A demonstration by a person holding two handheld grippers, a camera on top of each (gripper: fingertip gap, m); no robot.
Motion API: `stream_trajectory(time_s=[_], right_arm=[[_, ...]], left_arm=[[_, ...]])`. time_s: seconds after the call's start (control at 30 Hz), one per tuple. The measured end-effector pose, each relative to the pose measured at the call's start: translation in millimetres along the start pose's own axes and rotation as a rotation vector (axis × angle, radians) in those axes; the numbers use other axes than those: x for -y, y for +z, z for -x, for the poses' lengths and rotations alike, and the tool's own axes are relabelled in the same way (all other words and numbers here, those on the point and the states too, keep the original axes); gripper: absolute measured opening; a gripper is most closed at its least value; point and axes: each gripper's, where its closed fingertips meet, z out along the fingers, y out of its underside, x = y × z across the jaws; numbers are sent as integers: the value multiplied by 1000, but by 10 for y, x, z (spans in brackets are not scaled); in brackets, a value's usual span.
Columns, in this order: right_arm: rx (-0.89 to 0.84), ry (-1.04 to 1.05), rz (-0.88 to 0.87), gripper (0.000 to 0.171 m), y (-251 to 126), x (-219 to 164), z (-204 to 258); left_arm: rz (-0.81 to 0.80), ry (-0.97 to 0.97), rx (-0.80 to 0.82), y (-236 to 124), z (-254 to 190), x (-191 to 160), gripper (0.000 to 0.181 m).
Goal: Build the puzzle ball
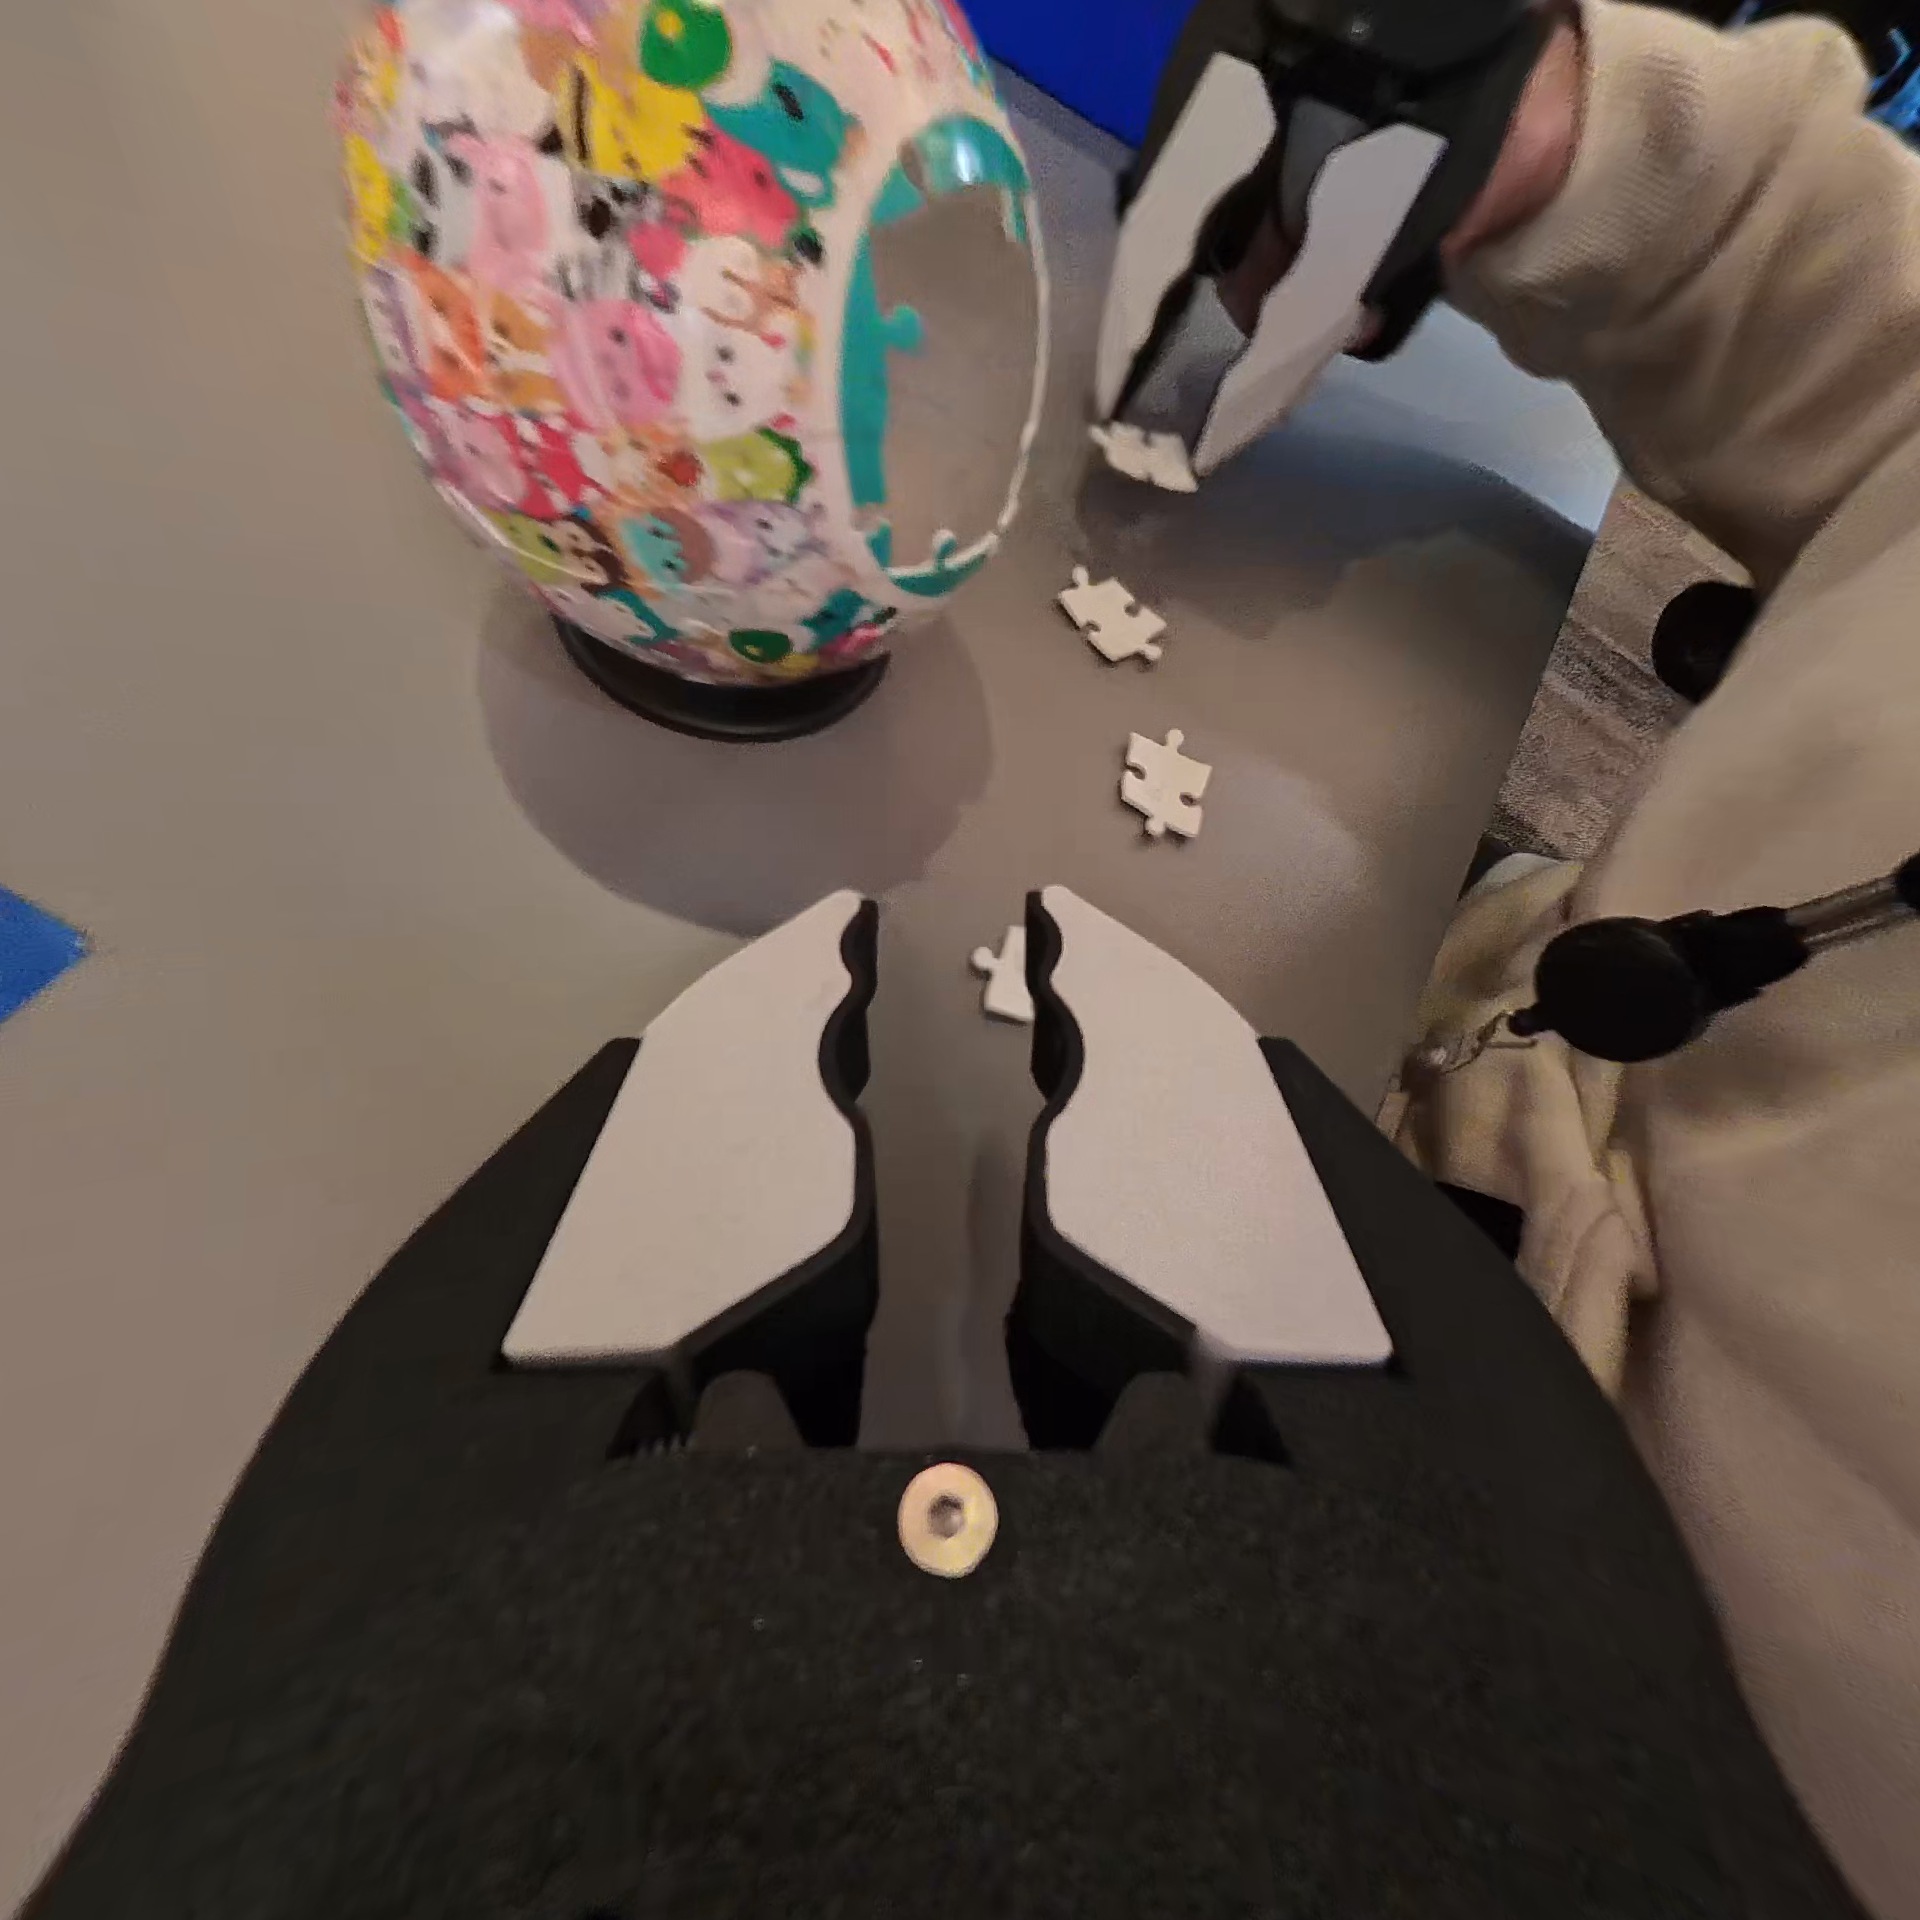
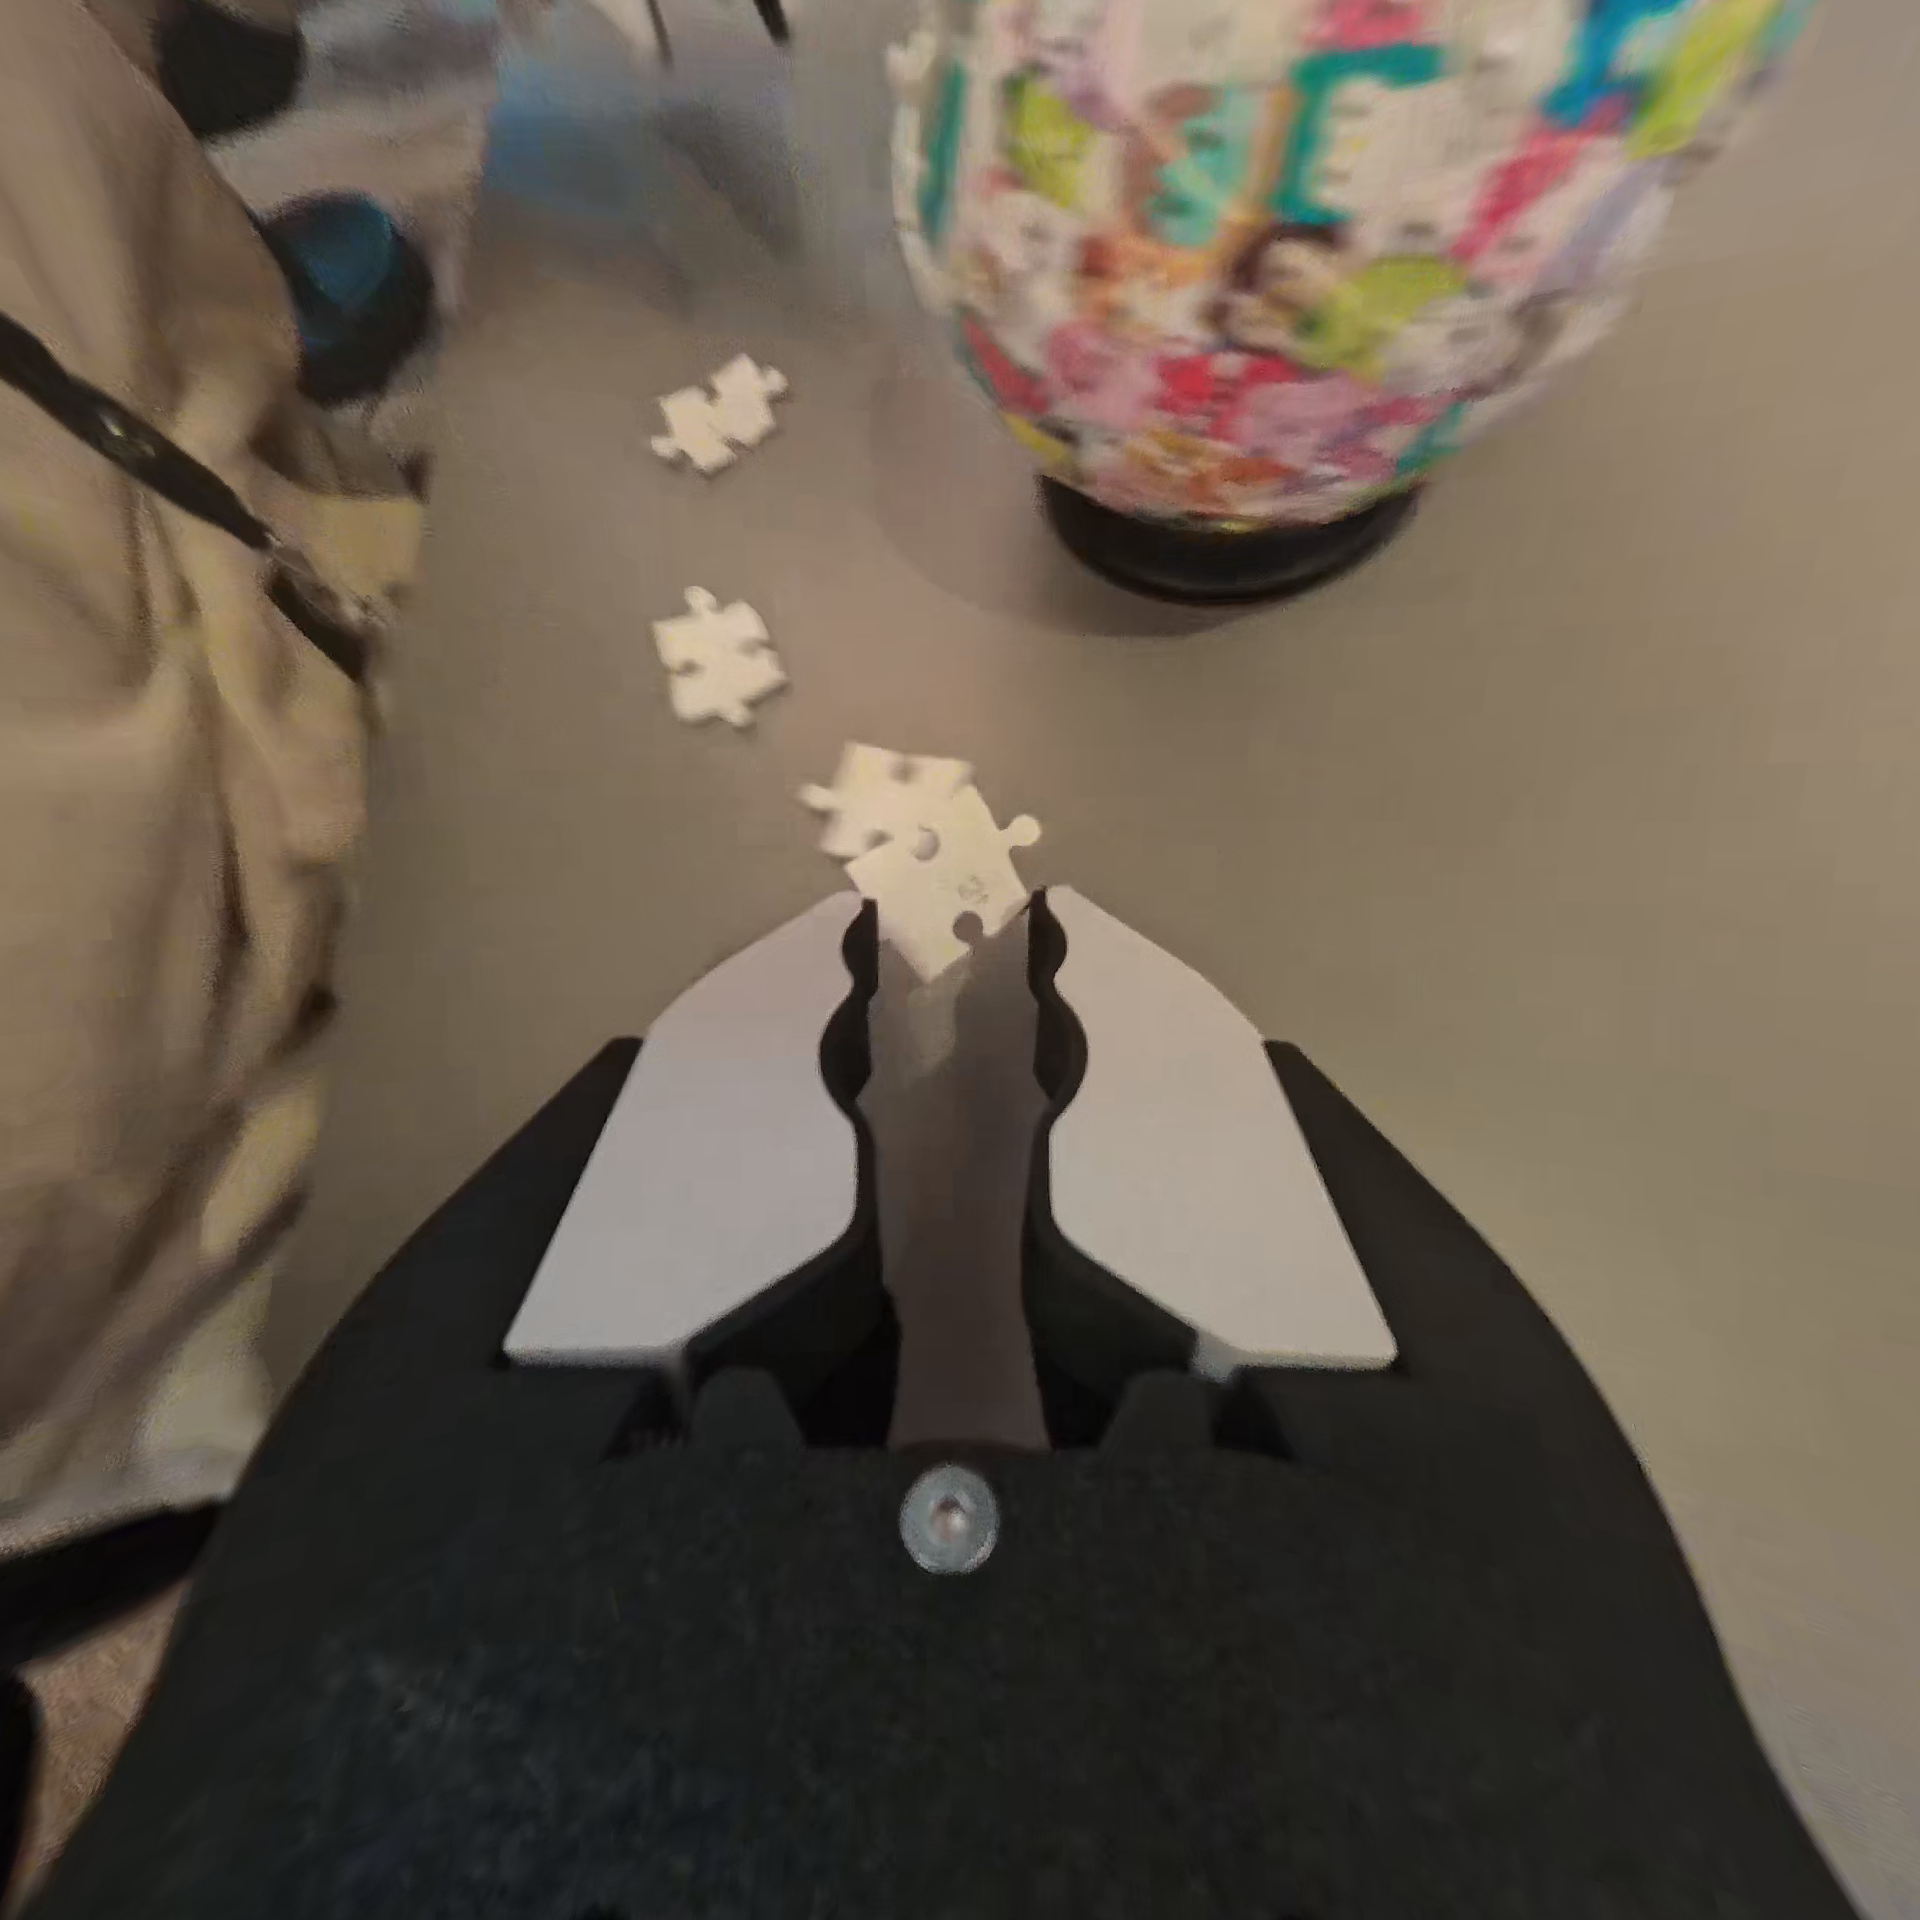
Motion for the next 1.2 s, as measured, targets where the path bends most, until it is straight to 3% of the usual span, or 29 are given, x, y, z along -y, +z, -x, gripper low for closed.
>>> stream_trajectory(time_s=[0.2,0.3,0.43,0.57,0.83,0.87,0.97,1.2], right_arm=[[-183,88,-56,27,441,185,568],[-276,90,45,27,630,102,741],[-321,129,45,27,826,96,948],[-359,182,26,27,815,134,1022],[-208,266,-124,27,807,300,1139],[-189,266,-144,1,765,312,1139],[-150,318,-242,0,646,401,1082],[-419,192,-97,0,523,207,686]], left_arm=[[29,53,2,141,-428,-171,27],[71,125,66,187,-524,-282,27],[53,88,104,201,-598,-313,25],[74,180,104,215,-710,-397,25],[131,396,156,326,-977,-520,26],[123,400,155,319,-1006,-511,26],[91,395,148,293,-1065,-481,26],[94,317,173,212,-985,-552,26]])
